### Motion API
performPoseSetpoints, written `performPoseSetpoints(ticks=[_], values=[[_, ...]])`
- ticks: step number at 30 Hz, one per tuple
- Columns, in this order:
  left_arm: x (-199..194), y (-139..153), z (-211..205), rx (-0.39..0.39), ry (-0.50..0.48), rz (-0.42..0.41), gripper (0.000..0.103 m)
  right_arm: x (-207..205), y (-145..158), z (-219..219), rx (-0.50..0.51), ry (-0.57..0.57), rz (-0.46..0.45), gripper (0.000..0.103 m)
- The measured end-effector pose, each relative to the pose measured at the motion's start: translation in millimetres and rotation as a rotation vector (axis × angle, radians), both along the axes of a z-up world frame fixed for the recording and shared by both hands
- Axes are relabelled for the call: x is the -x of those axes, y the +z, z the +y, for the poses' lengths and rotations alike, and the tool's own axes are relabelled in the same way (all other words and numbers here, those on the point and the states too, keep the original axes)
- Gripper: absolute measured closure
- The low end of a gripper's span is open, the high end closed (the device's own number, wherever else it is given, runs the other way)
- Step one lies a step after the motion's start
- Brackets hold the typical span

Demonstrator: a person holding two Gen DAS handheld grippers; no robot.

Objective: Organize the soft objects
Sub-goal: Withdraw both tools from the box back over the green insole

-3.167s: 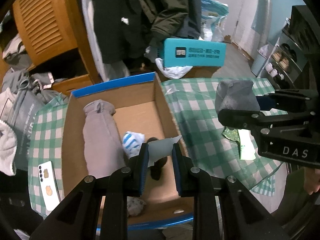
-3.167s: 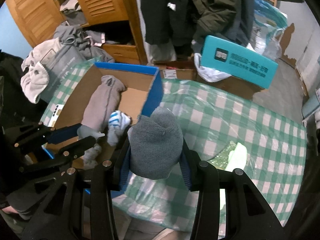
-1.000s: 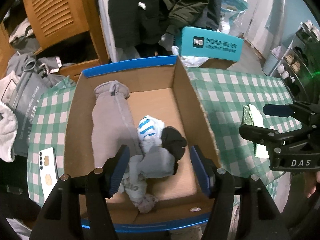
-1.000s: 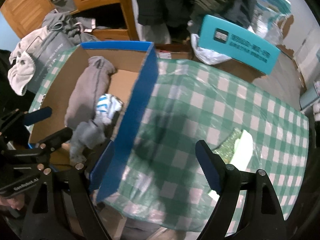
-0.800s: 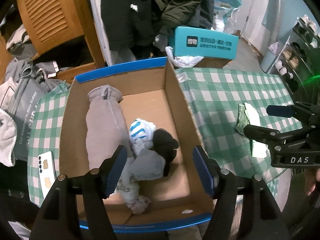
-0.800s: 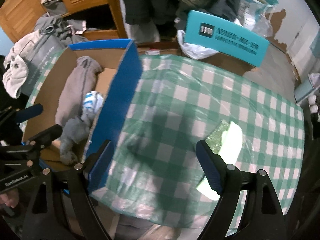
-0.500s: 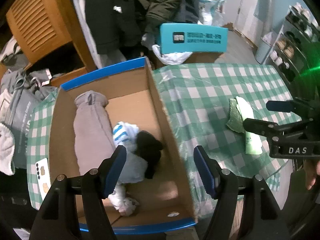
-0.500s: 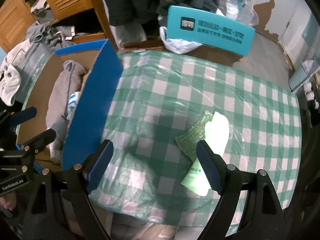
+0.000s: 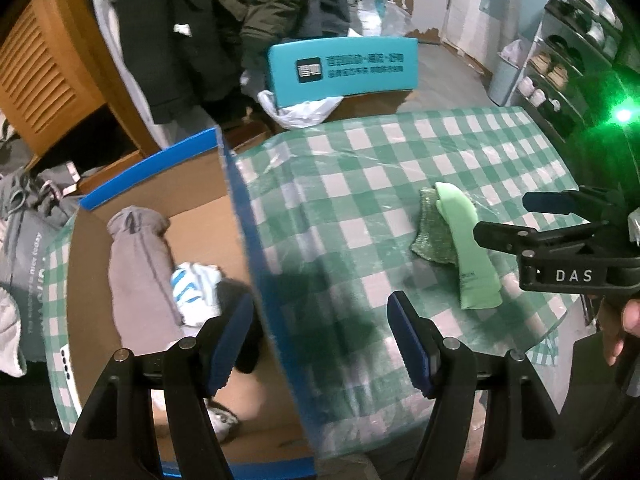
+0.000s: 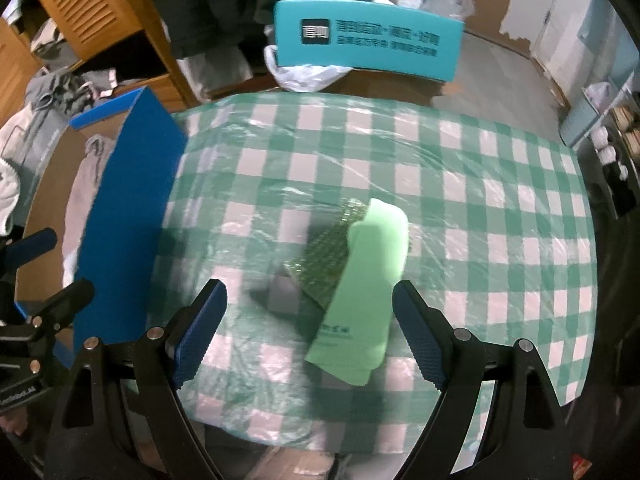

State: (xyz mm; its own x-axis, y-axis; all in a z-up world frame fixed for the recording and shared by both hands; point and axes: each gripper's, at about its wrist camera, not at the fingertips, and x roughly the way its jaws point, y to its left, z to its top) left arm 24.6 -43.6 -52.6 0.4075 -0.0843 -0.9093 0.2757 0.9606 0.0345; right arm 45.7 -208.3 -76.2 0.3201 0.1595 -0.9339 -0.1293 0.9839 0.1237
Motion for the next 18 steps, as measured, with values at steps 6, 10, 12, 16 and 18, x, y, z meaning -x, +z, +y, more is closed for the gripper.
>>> performPoseSetpoints(ticks=[6,10,12,16,18], values=[[-9,-12,-20,0.017,-0.010,0.043,0.032,0,-10,-24,0.006,-0.045,0.012,0.019],[-20,-24,-33,0.022,-0.005,0.072,0.032,-3,-21,-37,0.007,-0.076,0.028,0.019],[-25,-31,-39,0.023,-0.002,0.085,0.032,-5,-28,-42,0.005,-0.090,0.040,0.019],[-35,-44,-53,-0.010,-0.010,0.096,0.032,-11,-41,-46,0.001,-0.098,0.061,0.019],[-38,-50,-56,-0.022,-0.016,0.104,0.032,-14,-47,-46,-0.003,-0.094,0.070,0.019]])
